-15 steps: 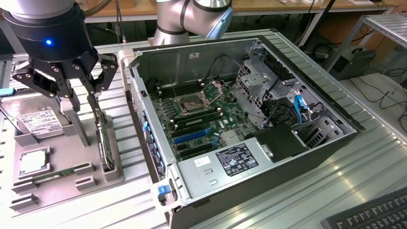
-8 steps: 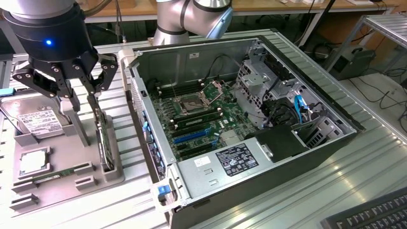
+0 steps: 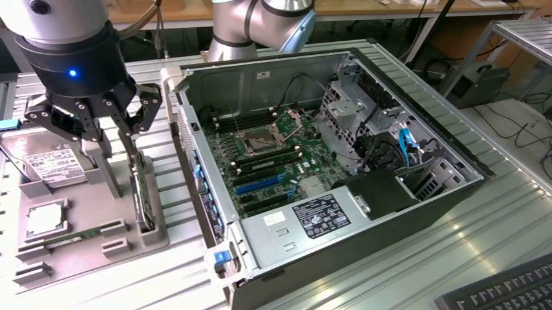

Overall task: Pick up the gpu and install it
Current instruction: 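Pick up the gpu and move the gpu toward the slot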

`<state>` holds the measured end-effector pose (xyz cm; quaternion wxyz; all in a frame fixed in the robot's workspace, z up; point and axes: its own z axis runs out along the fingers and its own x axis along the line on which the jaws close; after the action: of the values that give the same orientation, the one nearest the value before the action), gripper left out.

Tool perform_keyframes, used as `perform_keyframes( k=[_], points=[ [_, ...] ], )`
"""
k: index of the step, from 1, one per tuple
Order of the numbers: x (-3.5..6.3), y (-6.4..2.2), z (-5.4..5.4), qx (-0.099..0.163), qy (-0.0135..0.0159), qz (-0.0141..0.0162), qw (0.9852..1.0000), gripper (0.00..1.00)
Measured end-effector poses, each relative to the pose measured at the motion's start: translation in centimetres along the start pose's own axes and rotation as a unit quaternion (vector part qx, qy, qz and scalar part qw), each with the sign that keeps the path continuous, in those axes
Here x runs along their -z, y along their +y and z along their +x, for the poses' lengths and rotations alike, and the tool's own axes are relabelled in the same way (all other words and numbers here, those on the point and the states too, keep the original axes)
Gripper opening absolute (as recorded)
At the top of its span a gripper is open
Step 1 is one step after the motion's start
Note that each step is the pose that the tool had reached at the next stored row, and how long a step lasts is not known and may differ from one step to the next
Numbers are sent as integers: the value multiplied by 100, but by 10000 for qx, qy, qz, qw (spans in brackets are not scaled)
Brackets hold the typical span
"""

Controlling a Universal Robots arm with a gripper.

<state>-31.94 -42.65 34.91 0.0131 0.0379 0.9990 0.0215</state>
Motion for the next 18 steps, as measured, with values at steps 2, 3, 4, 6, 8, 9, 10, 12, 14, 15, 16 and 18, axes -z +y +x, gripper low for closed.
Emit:
perform_keyframes(
  k=[2, 3, 4, 6, 8, 9, 10, 12, 14, 15, 16, 18],
  points=[
    [-38, -6, 1, 0, 0, 0, 10000, 36],
    [-70, -11, 1, 0, 1, 1, 10000, 36],
    [-88, -14, 2, 0, 0, 0, 10000, 36],
    [-136, -21, 2, 0, 0, 0, 10000, 36],
    [-190, -30, 3, 0, 0, 0, 10000, 36],
    [-226, -36, 3, 0, 0, 0, 10000, 36],
    [-247, -39, 4, 0, 0, 0, 10000, 36],
    [-291, -45, 5, 0, -2, 0, 10000, 36],
    [-349, -53, 5, 0, -6, -1, 10000, 36],
    [-368, -55, 6, 0, -8, 0, 10000, 36],
    [-388, -58, 6, 0, -8, 0, 10000, 36],
    [-423, -62, 7, 0, -10, 0, 10000, 36]
  ],
)
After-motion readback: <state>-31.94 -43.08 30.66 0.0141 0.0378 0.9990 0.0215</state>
